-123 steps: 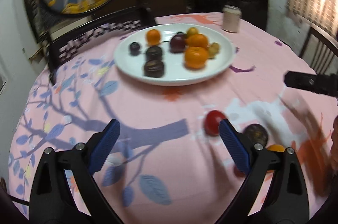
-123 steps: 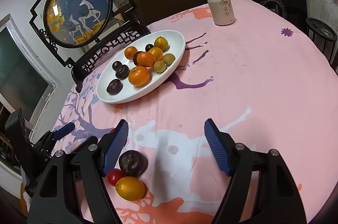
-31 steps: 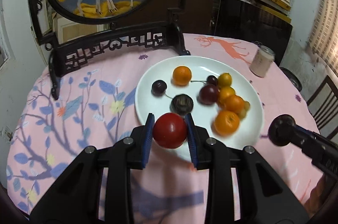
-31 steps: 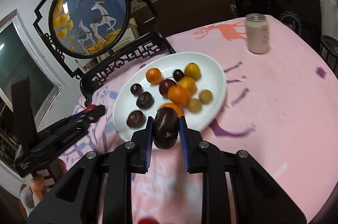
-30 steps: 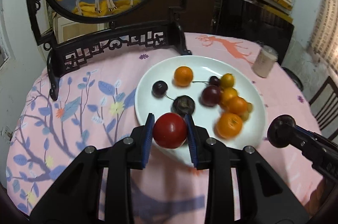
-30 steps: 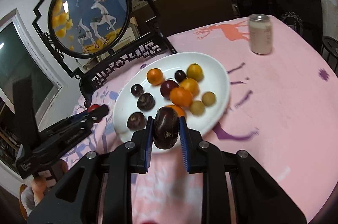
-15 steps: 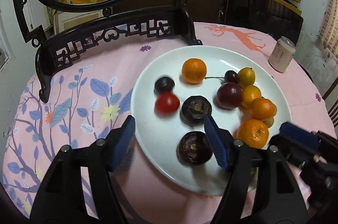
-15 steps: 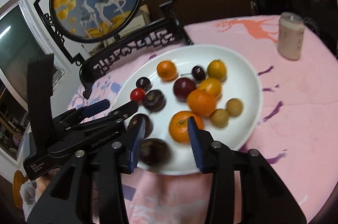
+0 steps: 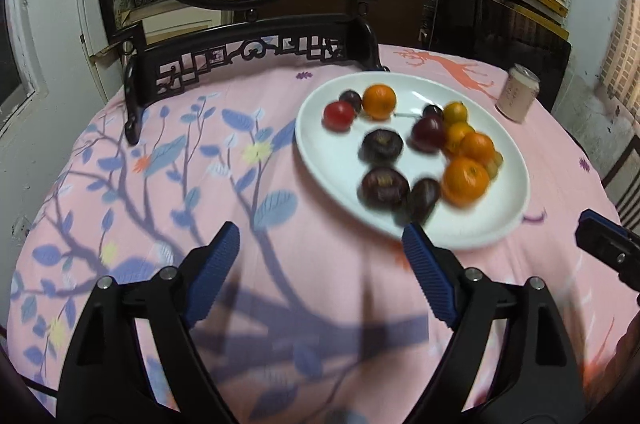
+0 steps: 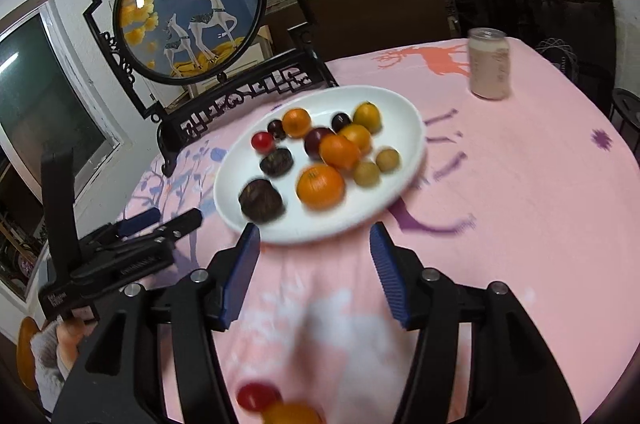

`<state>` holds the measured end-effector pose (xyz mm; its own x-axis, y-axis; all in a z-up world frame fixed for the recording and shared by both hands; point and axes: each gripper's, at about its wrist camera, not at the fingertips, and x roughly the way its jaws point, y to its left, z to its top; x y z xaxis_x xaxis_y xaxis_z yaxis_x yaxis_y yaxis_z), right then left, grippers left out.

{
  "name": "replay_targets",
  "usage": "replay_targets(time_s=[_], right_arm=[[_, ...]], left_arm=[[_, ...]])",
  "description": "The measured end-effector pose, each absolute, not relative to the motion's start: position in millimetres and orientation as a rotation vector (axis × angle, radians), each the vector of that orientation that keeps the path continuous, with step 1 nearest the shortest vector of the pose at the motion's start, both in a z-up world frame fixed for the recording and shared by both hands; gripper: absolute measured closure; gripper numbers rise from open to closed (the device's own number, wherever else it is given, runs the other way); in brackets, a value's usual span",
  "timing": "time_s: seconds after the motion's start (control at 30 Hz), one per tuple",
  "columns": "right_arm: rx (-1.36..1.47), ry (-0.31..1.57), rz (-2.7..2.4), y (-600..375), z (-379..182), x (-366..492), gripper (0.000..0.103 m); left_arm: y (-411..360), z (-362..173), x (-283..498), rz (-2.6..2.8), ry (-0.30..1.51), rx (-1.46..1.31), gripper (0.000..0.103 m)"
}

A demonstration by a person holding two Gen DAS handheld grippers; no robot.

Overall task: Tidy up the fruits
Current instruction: 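Grasp another red tomato with the left tool while the right tool grasps a yellow-orange fruit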

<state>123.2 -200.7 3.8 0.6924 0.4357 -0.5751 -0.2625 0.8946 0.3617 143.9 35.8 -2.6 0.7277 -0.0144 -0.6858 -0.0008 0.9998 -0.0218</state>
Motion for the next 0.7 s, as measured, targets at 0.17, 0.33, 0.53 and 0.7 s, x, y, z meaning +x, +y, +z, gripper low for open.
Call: replay_targets(time_s=[0.17,0.33,0.53,0.7], right_arm=[[0.319,0.721,0.349,-234,-17,79,0.041],[0.411,0.738,0.299,-264,-30,61,0.041],[0.509,0.753,0.283,-281,-35,64,0.041],[0.508,0.759,0.294,-280,-34,63,0.04]], left_arm=[[14,-7,97,-0.083,0.733,0.061,0.016],[-20,-14,49,-0.19,0.688,0.229,0.011],[-41,-18,27,-0.302,0.655,0.31,0.011],[-63,-29,19,-0.371,0.663,0.406,0.01]])
